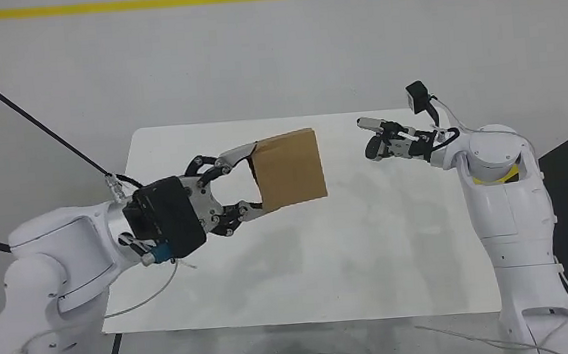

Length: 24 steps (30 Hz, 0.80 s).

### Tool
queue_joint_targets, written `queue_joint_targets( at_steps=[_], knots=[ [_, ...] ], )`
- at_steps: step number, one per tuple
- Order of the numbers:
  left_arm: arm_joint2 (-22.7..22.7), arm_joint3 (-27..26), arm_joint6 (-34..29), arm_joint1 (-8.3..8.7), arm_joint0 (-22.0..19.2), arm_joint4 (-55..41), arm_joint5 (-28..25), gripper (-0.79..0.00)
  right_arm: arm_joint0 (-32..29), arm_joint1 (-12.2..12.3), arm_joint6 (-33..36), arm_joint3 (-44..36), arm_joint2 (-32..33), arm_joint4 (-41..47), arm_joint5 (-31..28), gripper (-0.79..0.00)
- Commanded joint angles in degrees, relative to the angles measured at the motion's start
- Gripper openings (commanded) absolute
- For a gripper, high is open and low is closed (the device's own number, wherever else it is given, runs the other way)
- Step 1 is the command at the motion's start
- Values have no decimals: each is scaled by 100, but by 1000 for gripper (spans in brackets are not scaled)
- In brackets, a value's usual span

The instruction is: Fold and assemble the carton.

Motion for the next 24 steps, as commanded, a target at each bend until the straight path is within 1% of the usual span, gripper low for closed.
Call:
queue_joint_targets(
  at_steps=[1, 3, 6, 7, 15, 17, 20, 24],
  knots=[
    [130, 0, -250, 0, -130, -147, 186, -785, 0, 0, 0, 0, 0, 0, 0, 0],
    [225, 0, -431, -7, -236, -386, 470, -785, 0, 0, 0, 0, 0, 0, 0, 0],
    [286, 0, -577, 6, -531, -511, 402, -785, 0, 0, 0, 0, 0, 0, 0, 0],
    [298, 0, -613, 8, -573, -576, 420, -785, 0, 0, 0, 0, 0, 0, 0, 0],
    [295, 0, -629, 9, -587, -588, 438, -785, 0, 0, 0, 0, 0, 0, 0, 0],
    [278, 101, -497, -2, -491, -794, 688, -785, 0, 0, 0, 0, 0, 0, 0, 0],
    [199, 135, -478, 7, -341, -1096, 752, -785, 0, 0, 0, 0, 0, 0, 0, 0],
    [140, 172, -296, 4, -127, -1771, 927, -785, 0, 0, 0, 0, 0, 0, 0, 0]
  ],
)
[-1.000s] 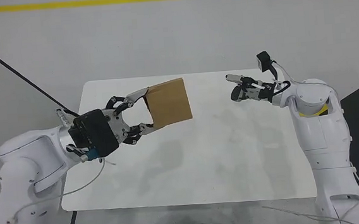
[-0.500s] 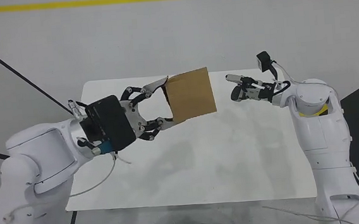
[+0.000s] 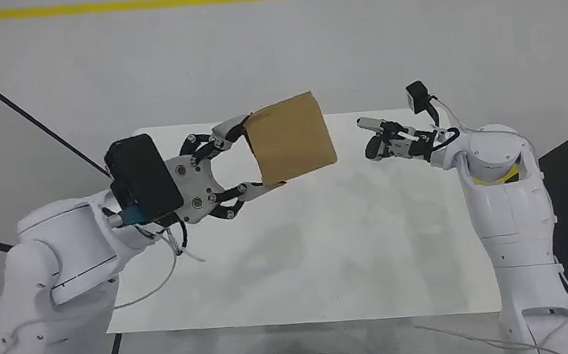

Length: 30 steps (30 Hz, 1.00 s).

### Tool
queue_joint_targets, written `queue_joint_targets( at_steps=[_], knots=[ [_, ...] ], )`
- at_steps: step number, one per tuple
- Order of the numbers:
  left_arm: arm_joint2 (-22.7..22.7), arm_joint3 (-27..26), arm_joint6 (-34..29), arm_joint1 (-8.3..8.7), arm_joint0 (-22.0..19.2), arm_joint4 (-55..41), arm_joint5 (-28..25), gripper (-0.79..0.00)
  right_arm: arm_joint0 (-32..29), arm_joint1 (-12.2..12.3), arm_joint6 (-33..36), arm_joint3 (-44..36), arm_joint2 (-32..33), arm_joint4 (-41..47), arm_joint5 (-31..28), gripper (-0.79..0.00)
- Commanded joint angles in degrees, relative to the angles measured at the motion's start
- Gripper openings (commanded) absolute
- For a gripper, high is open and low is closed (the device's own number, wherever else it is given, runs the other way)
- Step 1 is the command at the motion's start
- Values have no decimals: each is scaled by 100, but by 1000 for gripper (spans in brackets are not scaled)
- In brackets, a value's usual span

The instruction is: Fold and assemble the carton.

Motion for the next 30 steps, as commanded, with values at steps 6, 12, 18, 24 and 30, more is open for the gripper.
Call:
queue_joint_targets(
  at_steps=[6, 12, 18, 24, 30],
  knots=[
    [-126, -170, -253, 31, 201, -192, 18, -785, 0, 0, 0, 0, 0, 0, 0, 0],
    [-249, -174, -65, 57, 40, 831, -408, -785, 0, 0, 0, 0, 0, 0, 0, 0],
    [-181, -174, 594, 67, -175, 2238, -650, -785, 0, 0, 0, 0, 0, 0, 0, 0],
    [-136, -174, 1034, 65, -132, 2946, -457, -785, 0, 0, 0, 0, 0, 0, 0, 0],
    [-131, -167, 1024, 65, -121, 2952, -446, -785, 0, 0, 0, 0, 0, 0, 0, 0]
  ],
)
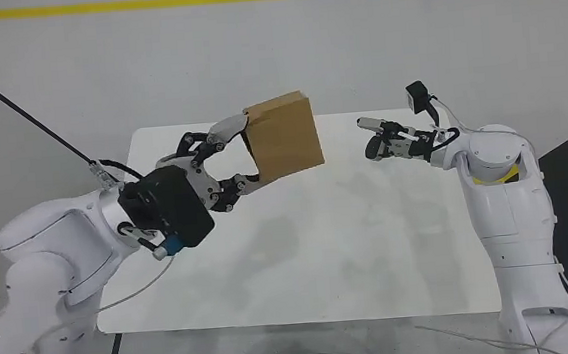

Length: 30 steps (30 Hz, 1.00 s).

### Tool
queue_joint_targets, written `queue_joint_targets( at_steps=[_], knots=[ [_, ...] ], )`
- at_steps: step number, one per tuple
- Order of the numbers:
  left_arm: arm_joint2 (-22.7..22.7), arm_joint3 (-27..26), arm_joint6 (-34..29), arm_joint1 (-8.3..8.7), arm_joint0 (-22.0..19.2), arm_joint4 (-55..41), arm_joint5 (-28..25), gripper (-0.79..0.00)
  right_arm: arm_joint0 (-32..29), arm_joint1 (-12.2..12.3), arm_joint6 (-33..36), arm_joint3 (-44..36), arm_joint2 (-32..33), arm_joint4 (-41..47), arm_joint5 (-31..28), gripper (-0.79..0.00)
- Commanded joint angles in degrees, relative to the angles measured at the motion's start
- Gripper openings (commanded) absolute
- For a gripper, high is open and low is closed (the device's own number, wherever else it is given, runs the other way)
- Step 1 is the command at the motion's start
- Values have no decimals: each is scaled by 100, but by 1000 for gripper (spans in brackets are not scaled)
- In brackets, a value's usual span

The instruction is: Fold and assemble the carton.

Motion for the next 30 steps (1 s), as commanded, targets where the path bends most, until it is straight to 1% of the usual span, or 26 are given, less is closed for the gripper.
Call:
queue_joint_targets(
  at_steps=[1, 4, 6, 9, 18, 20, 23, 24, 27, 30],
  knots=[
    [28, 18, -29, -1, 53, 18, 64, -785, 0, 0, 0, 0, 0, 0, 0, 0],
    [101, 85, 72, -13, 187, -293, 207, -785, 0, 0, 0, 0, 0, 0, 0, 0],
    [112, 189, 107, -27, 293, -722, 396, -785, 0, 0, 0, 0, 0, 0, 0, 0],
    [107, 328, -127, -29, 429, -1266, 514, -785, 0, 0, 0, 0, 0, 0, 0, 0],
    [98, 304, -198, -26, 434, -1334, 502, -785, 0, 0, 0, 0, 0, 0, 0, 0],
    [139, 337, -139, -35, 496, -1498, 596, -785, 0, 0, 0, 0, 0, 0, 0, 0],
    [285, 497, 0, -45, 618, -2279, 470, -785, 0, 0, 0, 0, 0, 0, 0, 0],
    [345, 552, -9, -42, 645, -2600, 350, -785, 0, 0, 0, 0, 0, 0, 0, 0],
    [412, 679, -96, -31, 622, -3295, 144, -785, 0, 0, 0, 0, 0, 0, 0, 0],
    [461, 836, -139, -25, 565, -3778, 26, -785, 0, 0, 0, 0, 0, 0, 0, 0]
  ],
)
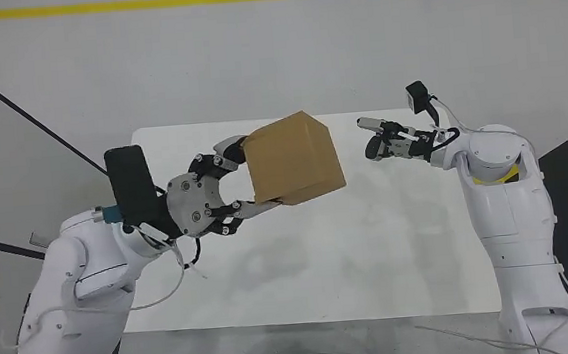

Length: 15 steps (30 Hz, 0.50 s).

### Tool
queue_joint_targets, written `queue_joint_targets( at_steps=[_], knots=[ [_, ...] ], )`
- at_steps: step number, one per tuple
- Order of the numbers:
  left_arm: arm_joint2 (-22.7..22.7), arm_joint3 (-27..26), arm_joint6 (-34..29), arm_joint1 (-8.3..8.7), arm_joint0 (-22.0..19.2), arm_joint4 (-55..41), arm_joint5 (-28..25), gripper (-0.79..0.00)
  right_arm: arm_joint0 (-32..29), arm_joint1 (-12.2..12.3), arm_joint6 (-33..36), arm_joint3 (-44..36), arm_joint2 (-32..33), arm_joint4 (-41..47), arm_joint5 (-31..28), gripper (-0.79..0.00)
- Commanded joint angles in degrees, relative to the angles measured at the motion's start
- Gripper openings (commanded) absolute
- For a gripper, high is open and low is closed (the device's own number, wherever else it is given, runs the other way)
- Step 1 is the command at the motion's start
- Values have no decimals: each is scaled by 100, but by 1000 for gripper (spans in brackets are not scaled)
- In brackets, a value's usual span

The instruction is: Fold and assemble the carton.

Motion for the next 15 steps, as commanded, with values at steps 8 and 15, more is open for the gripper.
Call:
queue_joint_targets(
  at_steps=[8, 15],
  knots=[
    [9, 183, -190, 11, -140, -548, 31, -785, 0, 0, 0, 0, 0, 0, 0, 0],
    [175, 275, -120, 1, -13, -1164, 42, -785, 0, 0, 0, 0, 0, 0, 0, 0]
  ],
)
